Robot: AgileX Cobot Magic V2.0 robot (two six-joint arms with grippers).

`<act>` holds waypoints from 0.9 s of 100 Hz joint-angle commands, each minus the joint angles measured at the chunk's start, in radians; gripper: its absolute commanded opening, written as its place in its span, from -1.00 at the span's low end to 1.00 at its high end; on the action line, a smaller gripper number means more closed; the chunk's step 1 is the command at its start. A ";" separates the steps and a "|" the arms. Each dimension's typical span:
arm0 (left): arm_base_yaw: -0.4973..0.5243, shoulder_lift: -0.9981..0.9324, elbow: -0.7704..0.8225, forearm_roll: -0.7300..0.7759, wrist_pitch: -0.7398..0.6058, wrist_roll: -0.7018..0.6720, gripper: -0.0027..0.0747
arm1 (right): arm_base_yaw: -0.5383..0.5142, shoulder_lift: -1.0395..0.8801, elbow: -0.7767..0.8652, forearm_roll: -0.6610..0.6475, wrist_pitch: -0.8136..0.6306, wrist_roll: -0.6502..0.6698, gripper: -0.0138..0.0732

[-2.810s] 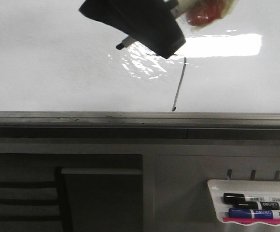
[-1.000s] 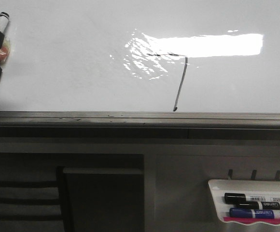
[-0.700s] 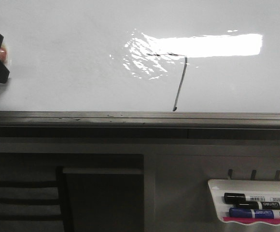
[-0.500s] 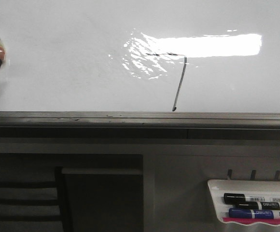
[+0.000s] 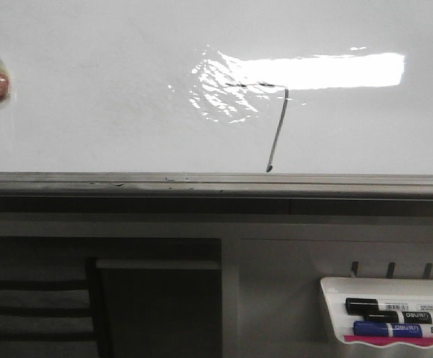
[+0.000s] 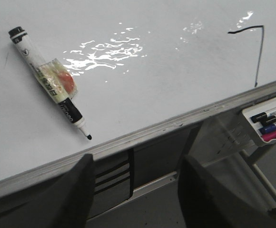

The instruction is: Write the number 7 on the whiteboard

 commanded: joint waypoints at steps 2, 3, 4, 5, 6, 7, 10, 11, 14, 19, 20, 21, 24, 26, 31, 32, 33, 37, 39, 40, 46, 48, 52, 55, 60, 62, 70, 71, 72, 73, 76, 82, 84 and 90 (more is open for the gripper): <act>0.002 -0.113 0.050 -0.015 -0.036 -0.009 0.02 | -0.004 -0.066 0.089 -0.005 -0.190 0.012 -0.31; 0.002 -0.128 0.056 -0.015 -0.038 -0.009 0.02 | -0.004 -0.077 0.099 -0.005 -0.198 0.012 -0.34; 0.002 -0.136 0.063 -0.015 -0.042 -0.009 0.02 | -0.004 -0.082 0.116 -0.005 -0.211 0.012 -0.35; 0.002 -0.150 0.077 -0.015 -0.045 -0.009 0.02 | -0.004 -0.092 0.125 -0.005 -0.217 0.012 -0.37; 0.002 -0.157 0.084 -0.015 -0.049 -0.009 0.02 | -0.004 -0.097 0.142 -0.005 -0.223 0.012 -0.39; 0.002 -0.172 0.091 -0.015 -0.057 -0.009 0.02 | -0.004 -0.103 0.150 -0.005 -0.235 0.012 -0.41; 0.002 -0.192 0.120 -0.015 -0.075 -0.009 0.01 | -0.004 -0.127 0.181 -0.001 -0.258 0.012 -0.46; 0.002 -0.206 0.135 -0.015 -0.085 -0.009 0.01 | -0.004 -0.132 0.196 0.001 -0.269 0.012 -0.48; 0.002 -0.236 0.172 -0.015 -0.106 -0.009 -0.01 | -0.004 -0.152 0.224 0.004 -0.290 0.012 -0.54; 0.002 -0.272 0.223 -0.022 -0.150 -0.011 -0.10 | -0.004 -0.188 0.269 0.005 -0.330 0.012 -0.65; 0.002 -0.276 0.230 -0.024 -0.156 -0.011 -0.11 | -0.004 -0.193 0.282 0.005 -0.336 0.012 -0.66; 0.002 -0.284 0.243 -0.029 -0.170 -0.011 -0.15 | -0.004 -0.197 0.288 0.005 -0.349 0.012 -0.69; 0.002 -0.298 0.270 -0.038 -0.199 -0.011 -0.23 | -0.004 -0.217 0.311 0.005 -0.374 0.012 -0.75; 0.002 -0.307 0.289 -0.044 -0.219 -0.011 -0.30 | -0.004 -0.229 0.328 0.005 -0.393 0.012 -0.80; 0.002 -0.317 0.329 -0.061 -0.272 -0.011 -0.49 | -0.004 -0.252 0.365 0.005 -0.442 0.012 -0.85; 0.002 -0.317 0.334 -0.063 -0.288 -0.011 -0.52 | -0.004 -0.254 0.374 0.005 -0.449 0.012 -0.85; 0.002 -0.319 0.344 -0.068 -0.296 -0.011 -0.58 | -0.004 -0.260 0.379 0.005 -0.463 0.012 -0.85; 0.002 -0.319 0.372 -0.084 -0.347 -0.011 -0.72 | -0.004 -0.269 0.407 0.005 -0.509 0.012 -0.85; 0.002 -0.317 0.381 -0.084 -0.376 -0.011 -0.80 | -0.004 -0.274 0.421 0.005 -0.525 0.012 -0.85; 0.002 -0.317 0.389 -0.084 -0.386 -0.011 -0.86 | -0.004 -0.276 0.426 0.005 -0.540 0.012 -0.85; 0.002 -0.317 0.421 -0.082 -0.482 -0.009 -0.98 | -0.004 -0.276 0.463 0.005 -0.593 0.012 -0.85; 0.002 -0.317 0.432 -0.084 -0.505 -0.009 -0.98 | -0.004 -0.276 0.475 0.005 -0.608 0.012 -0.85; 0.002 -0.317 0.453 -0.084 -0.561 -0.009 -0.98 | -0.004 -0.271 0.494 0.005 -0.643 0.012 -0.85; 0.002 -0.317 0.465 -0.084 -0.586 -0.009 -0.98 | -0.004 -0.265 0.513 0.005 -0.663 0.012 -0.85; 0.002 -0.317 0.479 -0.084 -0.607 -0.009 -0.98 | -0.004 -0.261 0.534 0.005 -0.668 0.012 -0.85; 0.002 -0.317 0.485 -0.084 -0.607 -0.009 -0.98 | -0.004 -0.261 0.541 0.005 -0.665 0.012 -0.85; 0.002 -0.317 0.500 -0.084 -0.599 -0.009 -0.98 | -0.004 -0.261 0.563 0.005 -0.655 0.012 -0.85; 0.002 -0.317 0.500 -0.084 -0.599 -0.009 -0.98 | -0.004 -0.261 0.566 0.005 -0.655 0.012 -0.85; 0.002 -0.317 0.502 -0.084 -0.599 -0.009 -0.98 | -0.004 -0.261 0.567 0.005 -0.653 0.012 -0.85; 0.002 -0.317 0.502 -0.084 -0.599 -0.009 -0.98 | -0.004 -0.261 0.570 0.005 -0.653 0.012 -0.85; 0.002 -0.317 0.507 -0.084 -0.599 -0.009 -0.98 | -0.004 -0.261 0.577 0.005 -0.653 0.012 -0.85; 0.002 -0.317 0.511 -0.084 -0.596 -0.009 -0.98 | -0.004 -0.261 0.585 0.005 -0.650 0.012 -0.85; 0.002 -0.317 0.511 -0.084 -0.596 -0.009 -0.98 | -0.004 -0.261 0.589 0.005 -0.650 0.012 -0.85; 0.002 -0.317 0.511 -0.084 -0.596 -0.009 -0.98 | -0.004 -0.261 0.595 0.005 -0.652 0.012 -0.85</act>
